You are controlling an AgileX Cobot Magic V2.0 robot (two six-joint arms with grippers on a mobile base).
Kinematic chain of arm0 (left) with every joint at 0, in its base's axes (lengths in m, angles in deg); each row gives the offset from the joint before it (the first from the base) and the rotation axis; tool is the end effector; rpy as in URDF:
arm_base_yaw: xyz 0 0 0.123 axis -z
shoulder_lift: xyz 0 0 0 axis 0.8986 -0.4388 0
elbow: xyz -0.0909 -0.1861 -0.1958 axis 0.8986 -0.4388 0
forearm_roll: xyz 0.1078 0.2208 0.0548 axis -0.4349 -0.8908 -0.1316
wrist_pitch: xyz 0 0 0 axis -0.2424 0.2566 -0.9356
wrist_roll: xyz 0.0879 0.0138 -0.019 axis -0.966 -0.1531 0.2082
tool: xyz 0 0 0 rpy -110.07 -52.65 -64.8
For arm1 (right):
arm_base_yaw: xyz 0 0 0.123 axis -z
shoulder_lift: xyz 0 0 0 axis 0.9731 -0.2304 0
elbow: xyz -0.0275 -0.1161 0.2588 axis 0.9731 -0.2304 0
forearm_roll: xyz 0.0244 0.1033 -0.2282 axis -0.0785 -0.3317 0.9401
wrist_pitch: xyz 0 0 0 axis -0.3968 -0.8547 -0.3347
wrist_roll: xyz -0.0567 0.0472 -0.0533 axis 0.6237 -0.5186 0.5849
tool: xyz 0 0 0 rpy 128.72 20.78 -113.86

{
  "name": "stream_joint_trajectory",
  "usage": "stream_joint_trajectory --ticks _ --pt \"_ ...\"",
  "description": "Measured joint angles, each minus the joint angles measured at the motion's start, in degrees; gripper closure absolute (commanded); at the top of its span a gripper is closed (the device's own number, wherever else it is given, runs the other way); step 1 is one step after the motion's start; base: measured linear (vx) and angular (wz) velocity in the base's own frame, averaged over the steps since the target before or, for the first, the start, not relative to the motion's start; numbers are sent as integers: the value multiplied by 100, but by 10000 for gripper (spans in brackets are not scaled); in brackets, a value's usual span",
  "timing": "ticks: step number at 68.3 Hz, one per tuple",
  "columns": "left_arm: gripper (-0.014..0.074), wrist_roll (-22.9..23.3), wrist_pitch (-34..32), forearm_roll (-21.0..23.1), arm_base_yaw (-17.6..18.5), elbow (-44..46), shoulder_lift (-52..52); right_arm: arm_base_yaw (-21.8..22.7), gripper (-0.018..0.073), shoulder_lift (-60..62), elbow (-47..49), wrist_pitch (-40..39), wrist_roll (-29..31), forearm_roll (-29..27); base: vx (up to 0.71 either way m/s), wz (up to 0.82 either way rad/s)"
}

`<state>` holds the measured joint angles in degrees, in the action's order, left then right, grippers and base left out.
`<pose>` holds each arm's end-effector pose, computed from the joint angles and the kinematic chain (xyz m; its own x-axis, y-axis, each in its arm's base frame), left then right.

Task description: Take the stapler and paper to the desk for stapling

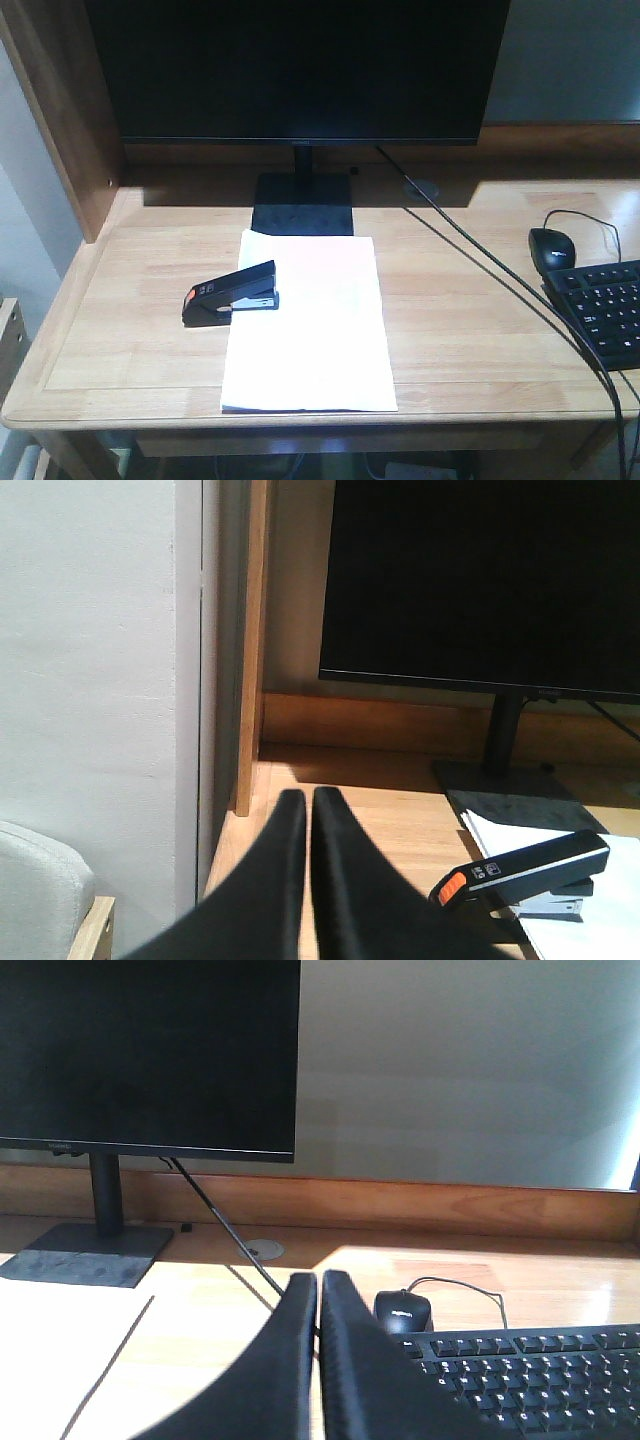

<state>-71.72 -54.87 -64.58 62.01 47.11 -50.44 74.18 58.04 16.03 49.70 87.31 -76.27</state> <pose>0.0566 0.0014 0.2000 0.0213 -0.0987 -0.9949 -0.0263 0.9947 -0.0992 0.0568 0.0024 0.2013 0.0362 -0.0281 -0.9989 -0.0410 0.9987 -0.0296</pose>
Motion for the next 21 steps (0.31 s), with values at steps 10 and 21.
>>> stream_joint_trajectory --ticks 10,21 --pt "603 0 0 0 0 0 0 0 568 0 0 0 0 0 0 0" --pt "603 0 0 0 0 0 0 0 568 0 0 12 0 0 0 0"
